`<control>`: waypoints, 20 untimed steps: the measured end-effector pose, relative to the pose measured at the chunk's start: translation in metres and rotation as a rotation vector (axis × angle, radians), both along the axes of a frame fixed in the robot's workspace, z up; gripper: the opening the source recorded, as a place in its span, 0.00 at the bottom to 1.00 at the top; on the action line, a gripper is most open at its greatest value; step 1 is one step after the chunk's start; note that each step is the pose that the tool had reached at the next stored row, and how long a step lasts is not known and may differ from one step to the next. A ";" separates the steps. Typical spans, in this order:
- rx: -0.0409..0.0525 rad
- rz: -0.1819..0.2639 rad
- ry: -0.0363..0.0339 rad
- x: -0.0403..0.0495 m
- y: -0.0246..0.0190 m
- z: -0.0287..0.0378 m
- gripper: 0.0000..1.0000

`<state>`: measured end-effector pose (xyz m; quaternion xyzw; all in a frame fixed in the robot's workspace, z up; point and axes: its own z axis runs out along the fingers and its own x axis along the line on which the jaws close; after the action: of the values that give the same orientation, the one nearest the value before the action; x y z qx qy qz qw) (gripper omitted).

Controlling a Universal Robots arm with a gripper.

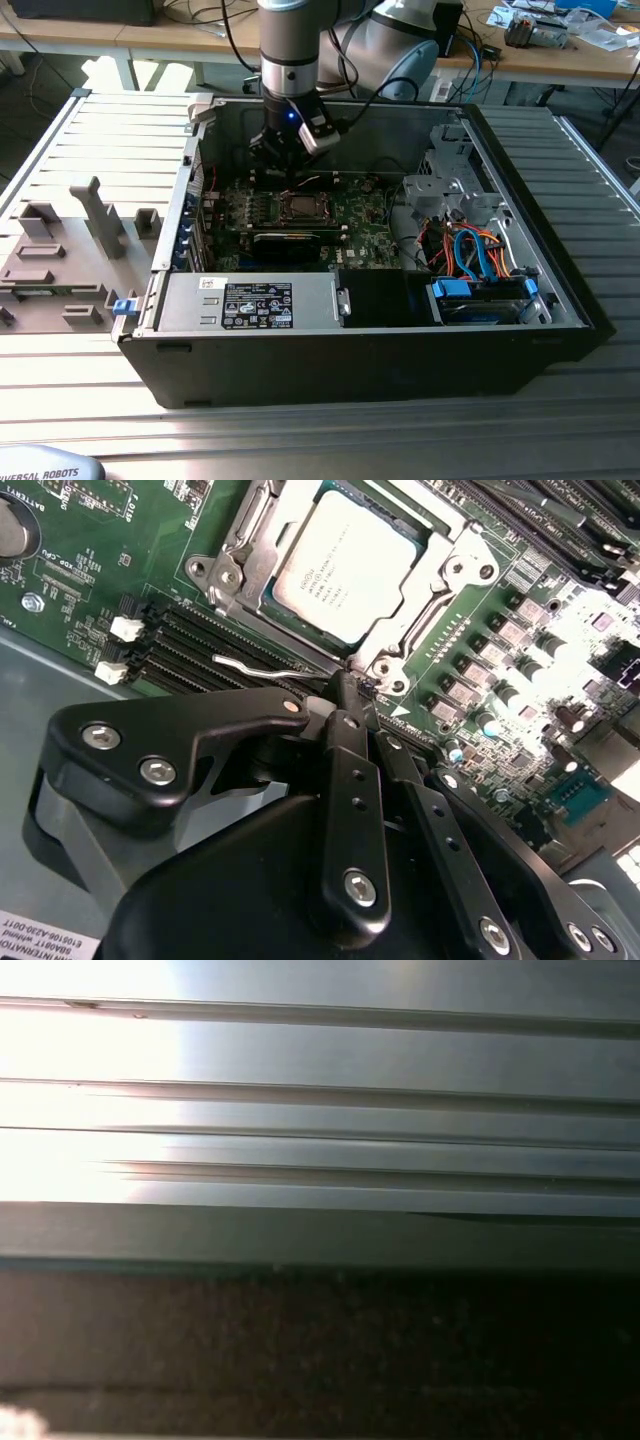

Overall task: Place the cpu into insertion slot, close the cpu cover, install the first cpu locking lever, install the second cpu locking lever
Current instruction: 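Install the first cpu locking lever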

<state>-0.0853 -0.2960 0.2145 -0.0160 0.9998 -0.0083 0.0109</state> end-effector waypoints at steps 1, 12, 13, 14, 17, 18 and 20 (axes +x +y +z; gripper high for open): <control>0.0000 0.000 0.0001 0.0003 0.0000 -0.0004 0.11; -0.0002 0.000 0.0001 0.0070 0.0000 -0.0060 0.11; -0.0001 0.000 0.0000 0.0074 0.0000 -0.0064 0.11; -0.0002 0.000 0.0000 0.0078 0.0000 -0.0067 0.11; -0.0003 0.000 0.0002 0.0094 0.0000 -0.0079 0.11; -0.0003 0.000 0.0002 0.0099 0.0000 -0.0082 0.11; -0.0002 0.000 0.0001 0.0113 0.0000 -0.0089 0.11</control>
<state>-0.0740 -0.2961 0.2056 -0.0161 0.9998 -0.0085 0.0109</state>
